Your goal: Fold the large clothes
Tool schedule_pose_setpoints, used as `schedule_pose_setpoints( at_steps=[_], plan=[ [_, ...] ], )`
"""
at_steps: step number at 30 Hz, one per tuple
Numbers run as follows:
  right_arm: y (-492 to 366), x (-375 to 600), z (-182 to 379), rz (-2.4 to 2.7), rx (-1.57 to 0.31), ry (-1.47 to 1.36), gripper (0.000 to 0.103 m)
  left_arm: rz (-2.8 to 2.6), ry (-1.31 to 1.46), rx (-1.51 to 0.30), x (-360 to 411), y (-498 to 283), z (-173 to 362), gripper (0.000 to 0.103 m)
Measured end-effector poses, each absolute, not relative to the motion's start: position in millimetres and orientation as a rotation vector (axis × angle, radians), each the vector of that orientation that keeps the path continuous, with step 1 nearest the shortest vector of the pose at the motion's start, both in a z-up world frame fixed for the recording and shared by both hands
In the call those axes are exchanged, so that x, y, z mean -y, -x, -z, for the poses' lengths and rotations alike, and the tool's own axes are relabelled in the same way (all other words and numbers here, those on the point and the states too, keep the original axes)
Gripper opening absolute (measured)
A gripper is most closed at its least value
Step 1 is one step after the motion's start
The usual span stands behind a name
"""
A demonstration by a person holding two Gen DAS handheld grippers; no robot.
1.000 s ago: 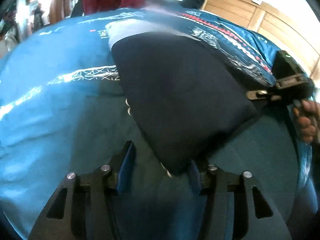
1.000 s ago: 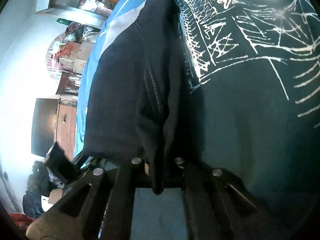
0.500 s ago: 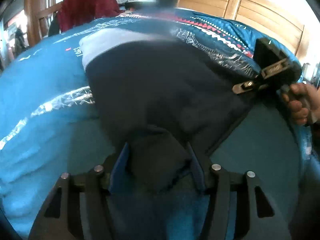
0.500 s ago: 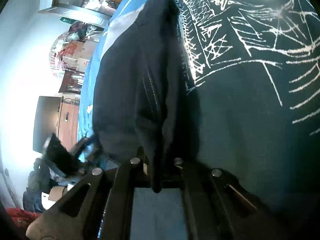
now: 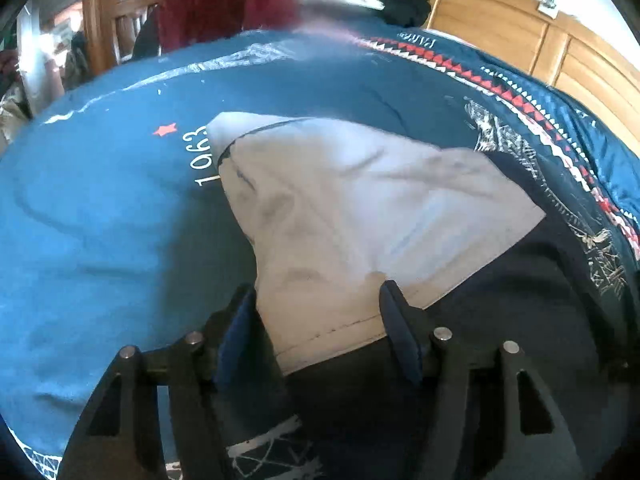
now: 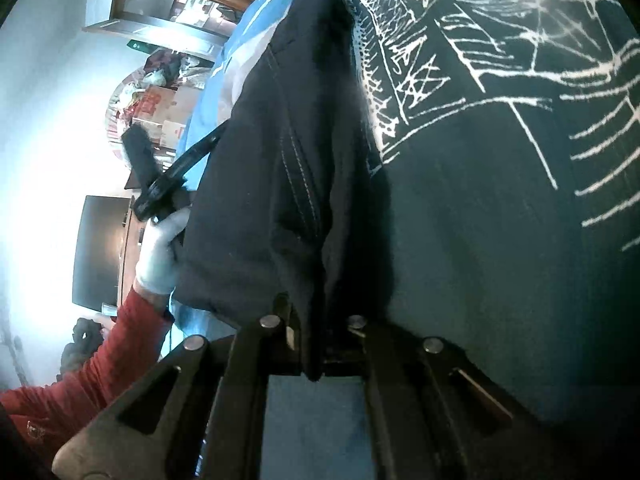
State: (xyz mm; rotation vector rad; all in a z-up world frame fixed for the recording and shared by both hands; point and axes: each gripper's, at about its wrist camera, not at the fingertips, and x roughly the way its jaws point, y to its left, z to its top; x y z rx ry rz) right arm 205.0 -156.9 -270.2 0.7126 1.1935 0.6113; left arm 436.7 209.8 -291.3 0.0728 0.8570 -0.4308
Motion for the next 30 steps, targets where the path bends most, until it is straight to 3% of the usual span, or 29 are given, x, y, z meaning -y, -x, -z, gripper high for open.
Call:
schedule_pose_setpoints(
  at_steps=[2, 5, 7, 10, 12, 13, 15, 16, 17, 21, 22, 23, 27, 28, 30],
  plan=[
    [-205.0, 157.0, 267.7, -0.614, -1.193, -0.711, 0.001, 0.458, -0.066, -0.845, -216.4, -414.5, 278.6, 0.055],
    [-203.7, 155.5, 261.8, -0.617, -1.194, -0.692, 0.003, 0.578, -0.024, -0.772, -226.9, -337.2, 246.4, 0.055],
    [-203.2, 154.8, 259.1, -0.613, -1.198, -0.689, 0.003, 0.646, -0.027, -0.795, -226.3, -293.0, 252.2, 0.055],
    [-203.7, 155.4, 265.8, -0.612, -1.209, -0.706, 0.001, 0.658, -0.139, -0.867, -214.5, -247.4, 290.8, 0.064],
    [-204.3, 157.2, 268.9, -0.606, -1.212, -0.737, 0.001, 0.626, -0.080, -0.868, -225.0, -243.1, 293.6, 0.074],
    [-203.3, 156.0, 265.6, -0.598, -1.208, -0.723, 0.002, 0.609, -0.051, -0.884, -227.9, -245.6, 291.3, 0.074],
    [-197.2, 151.0, 246.3, -0.549, -1.190, -0.631, 0.011, 0.565, -0.023, -0.875, -232.2, -238.4, 278.8, 0.073],
    [-191.7, 147.6, 232.6, -0.519, -1.170, -0.561, 0.020, 0.526, -0.037, -0.862, -234.8, -229.7, 270.5, 0.073],
    [-183.4, 142.9, 215.4, -0.485, -1.138, -0.479, 0.036, 0.495, -0.038, -0.852, -234.5, -221.9, 264.7, 0.073],
    [-132.0, 107.2, 157.1, -0.275, -0.956, -0.078, 0.081, 0.284, -0.010, -0.836, -255.6, -185.9, 252.7, 0.075],
    [-119.4, 97.9, 153.2, -0.231, -0.919, -0.017, 0.099, 0.249, 0.016, -0.845, -261.7, -179.9, 254.5, 0.076],
    [-106.5, 88.7, 153.3, -0.190, -0.888, 0.033, 0.103, 0.216, 0.032, -0.856, -264.0, -175.7, 257.3, 0.076],
    [-81.6, 61.3, 189.2, -0.135, -0.945, 0.113, 0.103, 0.106, 0.075, -0.962, -277.5, -171.7, 290.7, 0.077],
    [-78.8, 59.9, 199.3, -0.129, -0.966, 0.092, 0.103, 0.098, 0.069, -0.965, -278.0, -169.4, 295.4, 0.080],
    [-77.0, 60.1, 214.9, -0.098, -0.992, 0.087, 0.103, 0.111, 0.041, -0.967, -270.5, -168.6, 298.9, 0.094]
  ],
)
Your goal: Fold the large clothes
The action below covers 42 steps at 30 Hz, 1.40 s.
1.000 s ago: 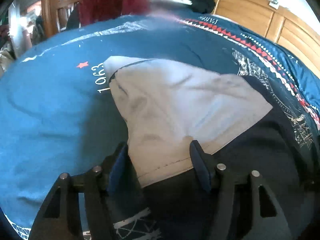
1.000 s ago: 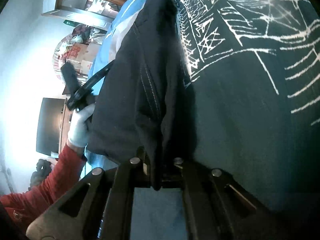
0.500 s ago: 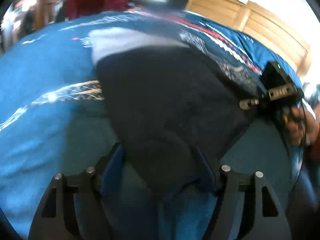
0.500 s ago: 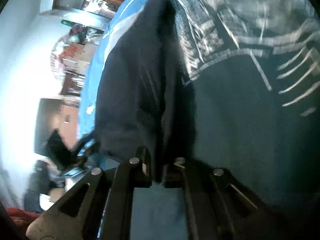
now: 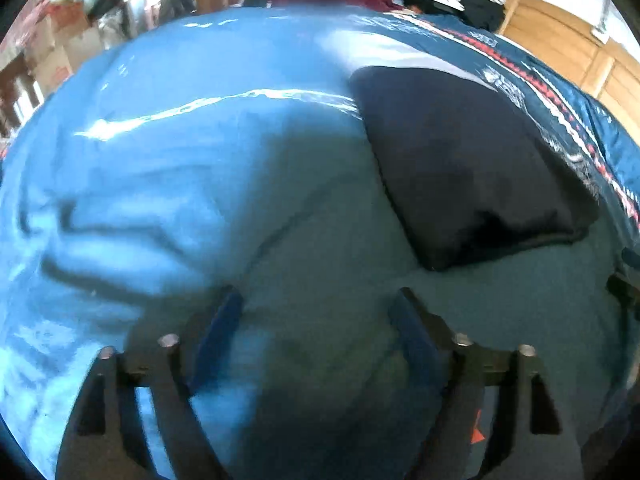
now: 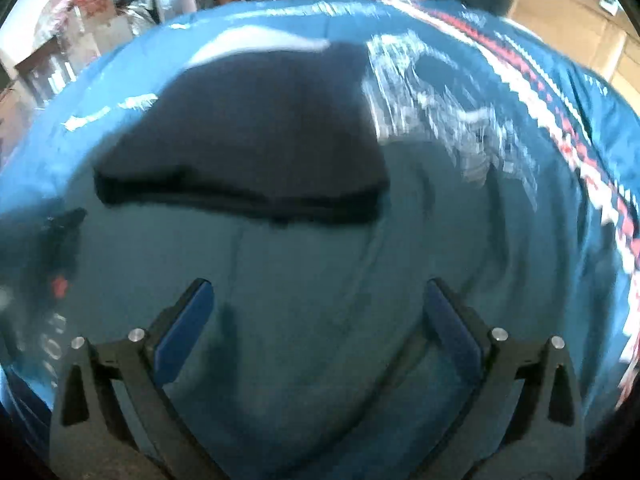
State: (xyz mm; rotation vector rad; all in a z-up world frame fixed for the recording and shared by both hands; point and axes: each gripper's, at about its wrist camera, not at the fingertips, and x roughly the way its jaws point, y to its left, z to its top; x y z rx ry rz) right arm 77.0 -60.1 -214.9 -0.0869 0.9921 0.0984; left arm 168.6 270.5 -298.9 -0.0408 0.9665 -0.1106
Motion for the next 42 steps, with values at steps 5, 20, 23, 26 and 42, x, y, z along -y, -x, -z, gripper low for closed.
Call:
schedule_pose_setpoints(
  at_steps=[5, 20, 23, 26, 42],
  plan=[
    [-79.9, 68.2, 243.9, -0.065, -1.052, 0.046, 0.103, 0.111, -0.019, -1.021, -256.5, -178.5, 305.7, 0.103],
    [-72.0, 64.7, 246.7, -0.040, -1.008, 0.043, 0.103, 0.075, -0.018, -0.987, -249.0, -186.3, 309.5, 0.103],
    [-72.7, 65.1, 247.2, -0.047, -1.026, 0.029, 0.103, 0.074, -0.011, -0.985, -249.4, -188.1, 309.2, 0.103],
    [-73.7, 64.8, 246.8, -0.051, -1.037, 0.031, 0.103, 0.070, -0.011, -0.981, -248.9, -190.6, 308.3, 0.103],
    [-28.8, 27.1, 56.7, -0.044, -0.716, 0.114, 0.103, 0.052, -0.032, -0.582, -233.7, -117.7, 146.7, 0.103]
  ],
)
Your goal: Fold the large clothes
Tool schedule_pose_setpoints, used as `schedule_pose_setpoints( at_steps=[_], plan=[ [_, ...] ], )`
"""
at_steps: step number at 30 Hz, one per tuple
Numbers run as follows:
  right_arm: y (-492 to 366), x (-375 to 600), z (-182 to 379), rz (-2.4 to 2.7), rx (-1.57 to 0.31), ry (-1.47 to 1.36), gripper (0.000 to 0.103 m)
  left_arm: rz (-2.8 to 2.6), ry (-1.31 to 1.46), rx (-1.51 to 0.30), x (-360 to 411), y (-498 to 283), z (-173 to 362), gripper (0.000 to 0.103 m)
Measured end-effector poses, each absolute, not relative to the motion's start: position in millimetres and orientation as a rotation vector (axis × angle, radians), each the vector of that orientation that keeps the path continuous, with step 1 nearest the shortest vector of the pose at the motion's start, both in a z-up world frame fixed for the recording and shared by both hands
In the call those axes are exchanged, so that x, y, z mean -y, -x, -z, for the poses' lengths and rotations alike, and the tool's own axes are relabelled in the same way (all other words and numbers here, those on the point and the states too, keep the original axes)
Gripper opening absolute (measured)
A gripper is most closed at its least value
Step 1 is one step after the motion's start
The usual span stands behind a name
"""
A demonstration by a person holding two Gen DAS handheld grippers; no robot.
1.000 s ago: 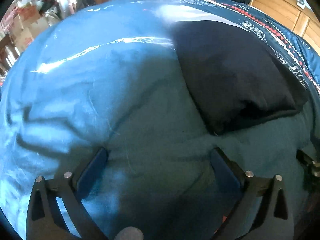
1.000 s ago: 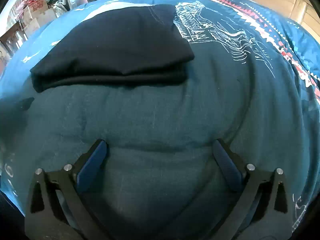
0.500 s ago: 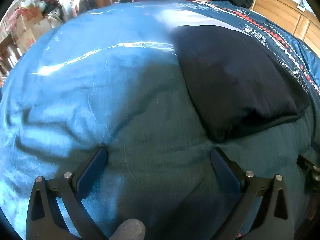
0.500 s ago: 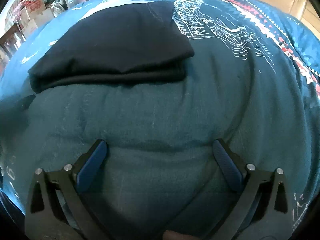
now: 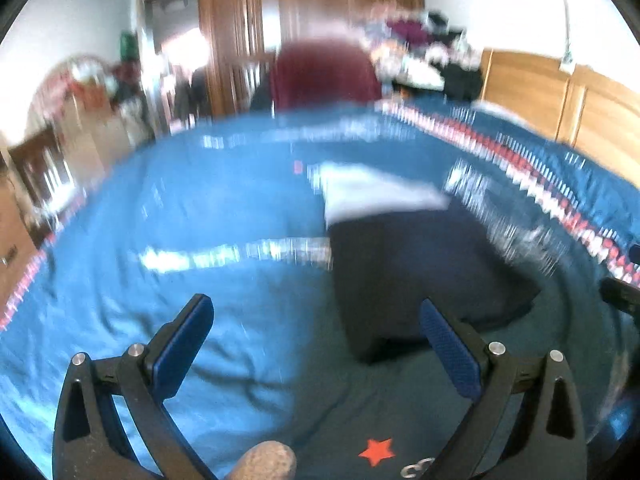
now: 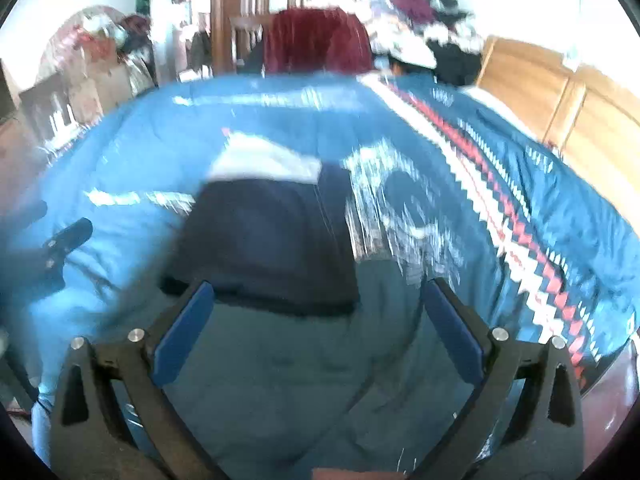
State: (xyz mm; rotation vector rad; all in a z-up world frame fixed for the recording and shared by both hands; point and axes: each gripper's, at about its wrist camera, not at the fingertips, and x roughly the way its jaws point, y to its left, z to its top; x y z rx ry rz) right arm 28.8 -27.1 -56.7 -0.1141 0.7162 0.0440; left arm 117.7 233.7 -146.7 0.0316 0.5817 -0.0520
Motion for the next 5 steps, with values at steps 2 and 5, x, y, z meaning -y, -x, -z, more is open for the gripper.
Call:
schedule_pose_setpoints(
  at_steps=[2, 5],
  plan=[
    [-26.7, 21.7, 39.4, -0.050, -0.688, 0.110, 0.103, 0.048, -0.020, -0.537, -232.6, -105.7, 121.1, 0.103],
    [-20.4, 13.6, 22.4, -0.086, -0.656, 0.100, 0.103, 0.060, 0.017, -0.472, -232.9, -86.4, 85.0, 0.103]
  ],
)
